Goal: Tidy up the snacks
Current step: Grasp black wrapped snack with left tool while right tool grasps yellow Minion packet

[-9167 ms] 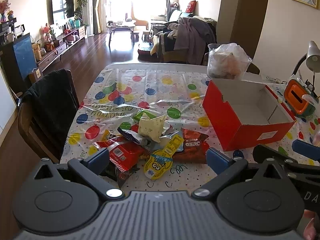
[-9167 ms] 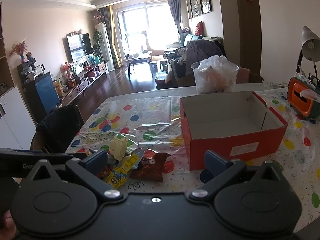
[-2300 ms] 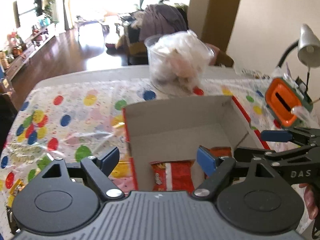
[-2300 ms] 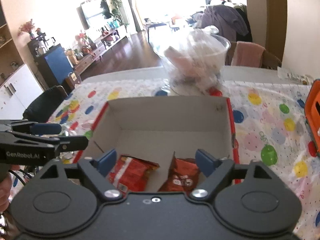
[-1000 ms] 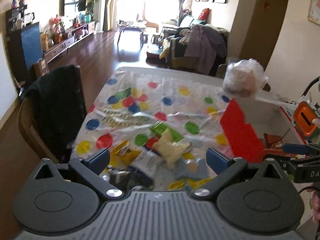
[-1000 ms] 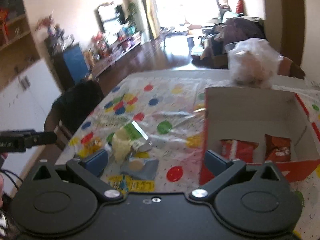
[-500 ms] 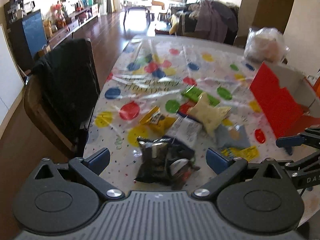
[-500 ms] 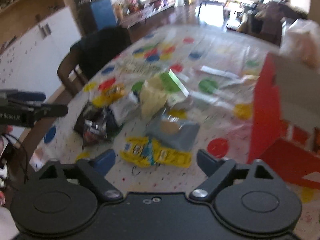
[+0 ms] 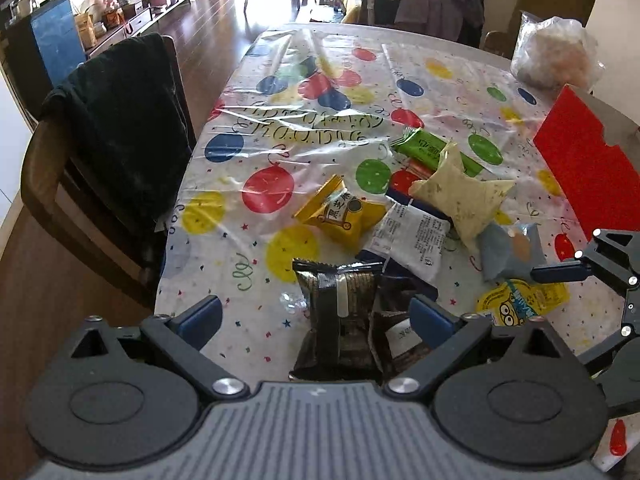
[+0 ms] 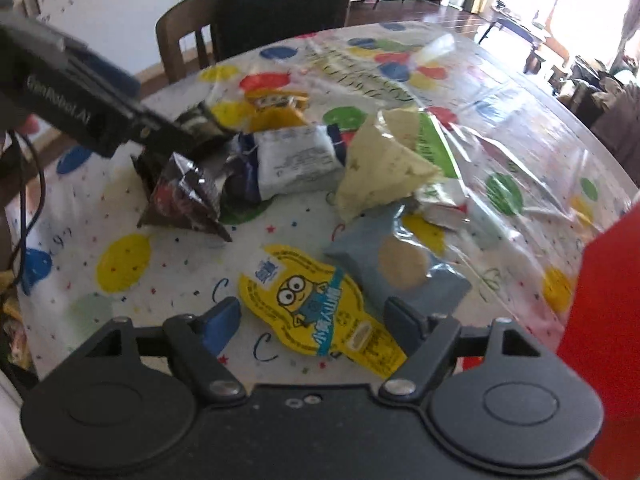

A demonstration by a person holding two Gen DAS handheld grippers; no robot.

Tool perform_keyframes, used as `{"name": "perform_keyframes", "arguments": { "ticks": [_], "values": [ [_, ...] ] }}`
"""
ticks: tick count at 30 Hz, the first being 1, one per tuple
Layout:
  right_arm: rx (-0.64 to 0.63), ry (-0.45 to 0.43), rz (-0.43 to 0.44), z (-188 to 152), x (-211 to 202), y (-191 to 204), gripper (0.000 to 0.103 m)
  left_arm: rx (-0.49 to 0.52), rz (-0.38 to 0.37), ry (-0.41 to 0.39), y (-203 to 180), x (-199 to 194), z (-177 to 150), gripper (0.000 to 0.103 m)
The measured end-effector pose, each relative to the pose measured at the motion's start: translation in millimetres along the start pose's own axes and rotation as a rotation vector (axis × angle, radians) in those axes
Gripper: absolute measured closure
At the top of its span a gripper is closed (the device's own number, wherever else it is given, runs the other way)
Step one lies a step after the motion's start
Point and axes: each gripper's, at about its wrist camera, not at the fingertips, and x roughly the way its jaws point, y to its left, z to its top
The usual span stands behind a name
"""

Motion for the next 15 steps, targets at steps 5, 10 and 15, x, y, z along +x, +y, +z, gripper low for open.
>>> {"name": "perform_keyframes", "arguments": {
  "ticks": [5,10,15],
  "values": [
    [0.043,-0.010,-0.004,4.1,2.0,-4.5,0.024,-0.033,-0.036,0.042,5.8,13.3,3.8,0.023],
    [0.069,-0.013,0.006,4.7,2.4,-1.9,0.034,-0.041,-0.074,0.071,7.5,22.6,5.4,0.036],
    [0.097,-0.017,-0.017,0.1,-2.2,6.3,0.036,-0.081,-0.112,0.100,14.0,28.4,7.3,0.047]
  ]
}}
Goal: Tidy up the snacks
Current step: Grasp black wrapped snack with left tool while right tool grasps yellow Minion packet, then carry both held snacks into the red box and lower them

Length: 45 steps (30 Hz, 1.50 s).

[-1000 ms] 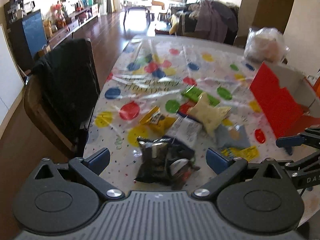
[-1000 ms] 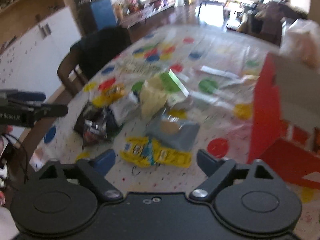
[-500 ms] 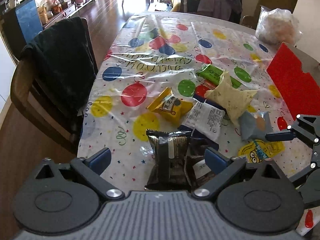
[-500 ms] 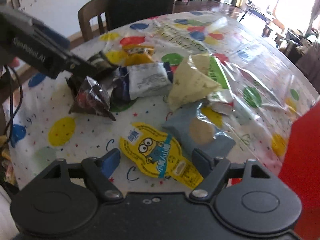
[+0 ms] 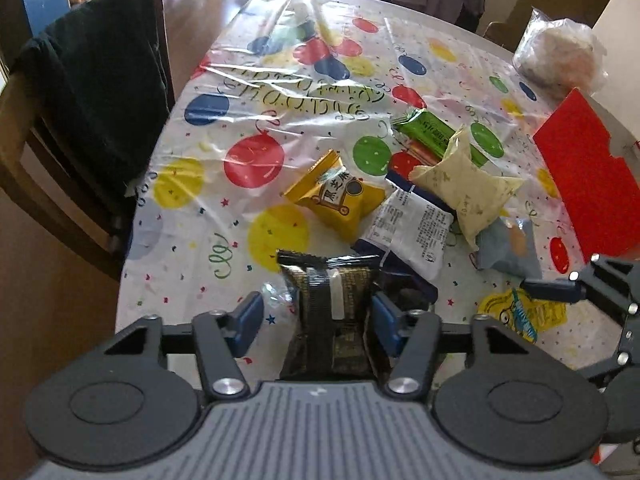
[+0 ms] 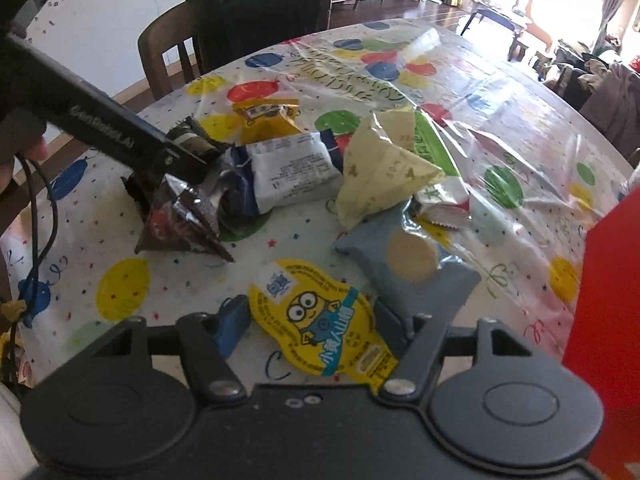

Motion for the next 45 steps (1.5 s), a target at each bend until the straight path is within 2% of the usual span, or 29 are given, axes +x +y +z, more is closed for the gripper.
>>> {"name": "perform_keyframes", "arguments": {
  "ticks": [2,5,10,22,28,35,41,45],
  "values": [
    [0.003,-0.002,-0.005,-2.0,-1.7,2.3,0.036,-0.012,-0.012,0.006,1.9,0.6,0.9,0.050],
    [0.022,0.004,-0.014,-4.1,-4.0,3.9,0.036,-0.016,-0.025,0.013,3.3,0.7,1.6,0.061],
    [0.074,-0.013,-0.023,-7.1,-14.5,3.6,0.036,-0.036,-0.046,0.016,6.4,-3.0,1.0,0.067],
    [0.225,-0.084,-0.064,-16.1,-56.3,-15.5,0.036,-0.093,-0.080,-0.043,13.2,-33.8,-1.4,0.071],
    [0.276,-0.122,-0.096,-19.2,-84.2,-30.6,0.036,-0.082,-0.073,-0.072,4.8,-58.9,0.4,0.071],
    [0.356,-0.177,-0.111,-21.1,-120.9,-59.9,0.036,-0.074,-0.085,-0.102,-17.3,-86.6,12.4,0.071],
    [0.397,-0.213,-0.142,-20.8,-147.6,-91.4,0.036,-0.030,-0.106,-0.147,-57.5,-105.9,29.9,0.071],
    [0.442,-0.224,-0.163,-23.5,-162.6,-122.5,0.036,0.009,-0.124,-0.144,-93.6,-108.1,44.2,0.071]
  ]
}}
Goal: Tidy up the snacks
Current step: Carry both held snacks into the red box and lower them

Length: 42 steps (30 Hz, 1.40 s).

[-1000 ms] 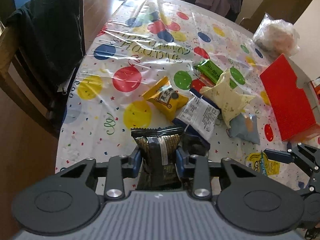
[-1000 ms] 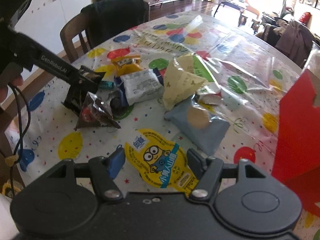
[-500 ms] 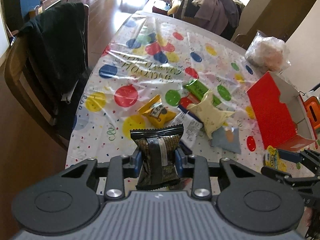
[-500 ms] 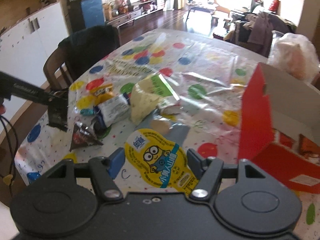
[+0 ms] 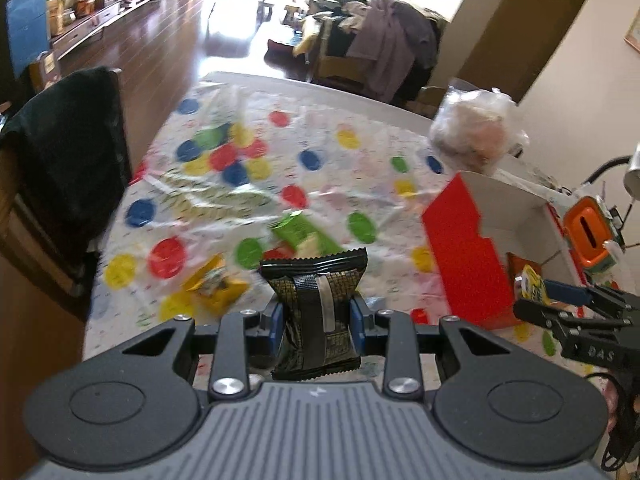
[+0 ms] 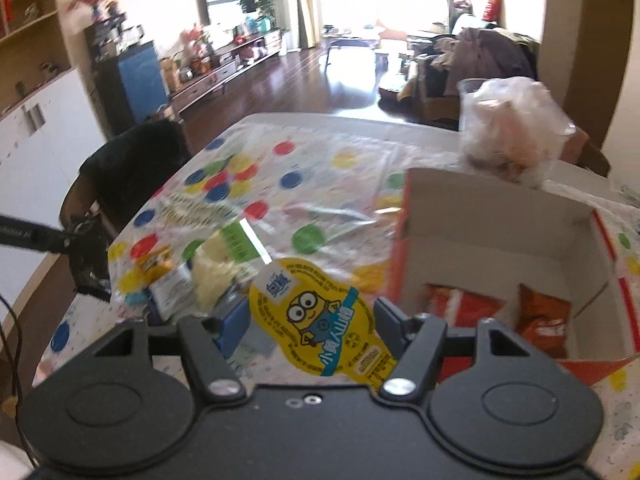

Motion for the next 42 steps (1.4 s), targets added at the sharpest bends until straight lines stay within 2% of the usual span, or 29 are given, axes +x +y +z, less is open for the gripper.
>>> {"name": "perform_keyframes", "arguments": {
  "ticks": [11,24,33,42],
  "values": [
    [0.054,-0.022,-0.058,16.9,-4.6,-84.2,0.036,0.111,-0.077,0.025,-112.8,43.5,32.0,0.071],
    [0.086,0.023,-0.110,18.6,13.5,-180.1,0.036,0.211,-0.134,0.094,-228.9,105.8,54.8,0.071],
    [0.101,0.109,-0.123,12.7,51.3,-223.1,0.036,0.272,-0.092,0.203,-273.0,165.8,51.2,0.071],
    [0.049,0.182,-0.091,5.4,78.5,-220.1,0.036,0.324,-0.026,0.291,-285.3,211.0,35.8,0.071]
  ]
}}
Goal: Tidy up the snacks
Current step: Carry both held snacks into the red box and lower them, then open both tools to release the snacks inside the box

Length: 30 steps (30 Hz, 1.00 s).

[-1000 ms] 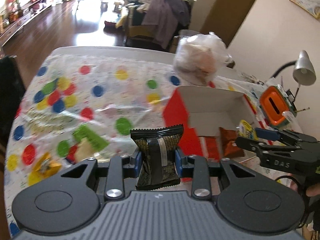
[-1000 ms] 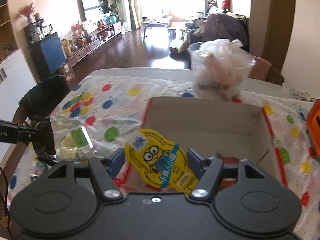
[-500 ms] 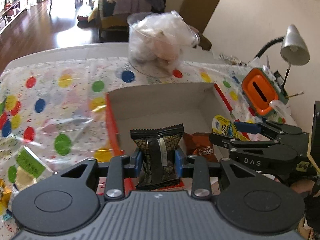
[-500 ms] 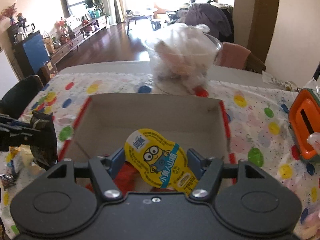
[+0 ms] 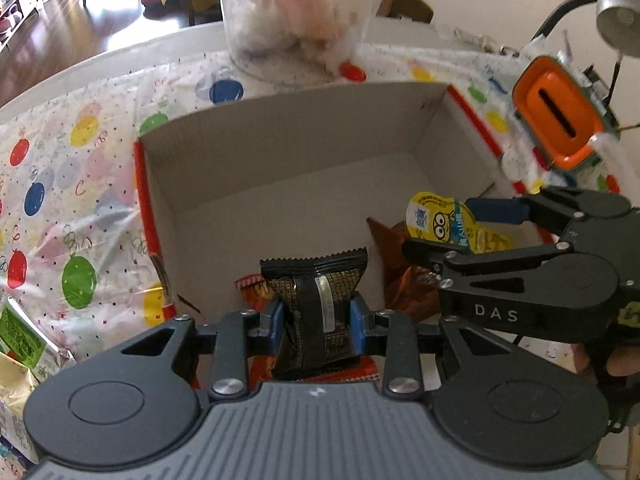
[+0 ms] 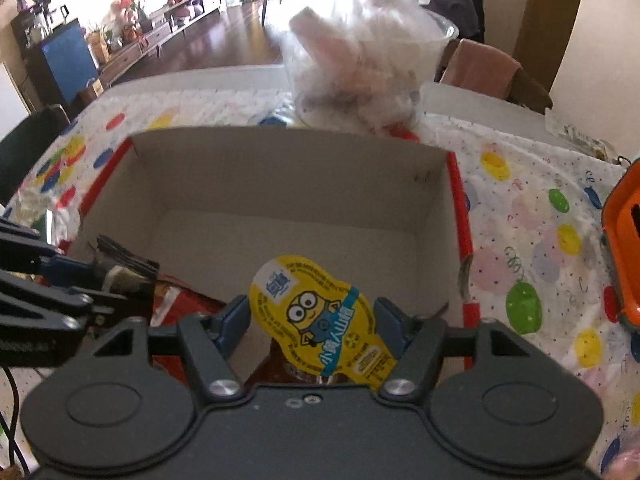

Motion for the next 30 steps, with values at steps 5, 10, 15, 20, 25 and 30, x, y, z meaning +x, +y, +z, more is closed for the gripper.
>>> {"name": "perform_keyframes", "arguments": {
  "ticks": [5,10,15,20,25,30],
  "values": [
    [0.008,0.017,0.015,-1.1,5.0,-4.4,0.036,0.019,0.022,0.029,-5.2,11.8,-1.1,0.071],
    [0.019,0.024,0.021,-3.8,7.9,-6.2,0.035,0.023,0.040,0.035,-5.9,16.9,-2.7,0.071],
    [0.026,0.016,0.021,-6.4,4.0,-5.2,0.030,0.017,0.040,0.028,-4.1,15.5,-5.6,0.071],
    [0.049,-0.012,0.028,-9.0,-11.3,-4.9,0.028,0.023,0.039,-0.018,-2.1,1.4,-10.0,0.058],
    [0.081,-0.046,0.040,-11.1,-31.1,-3.2,0.024,0.008,0.021,-0.077,2.7,-19.9,-14.1,0.048],
    [0.092,-0.085,0.049,-12.3,-51.9,4.6,0.022,-0.002,0.010,-0.138,9.7,-44.0,-19.5,0.047]
  ]
}}
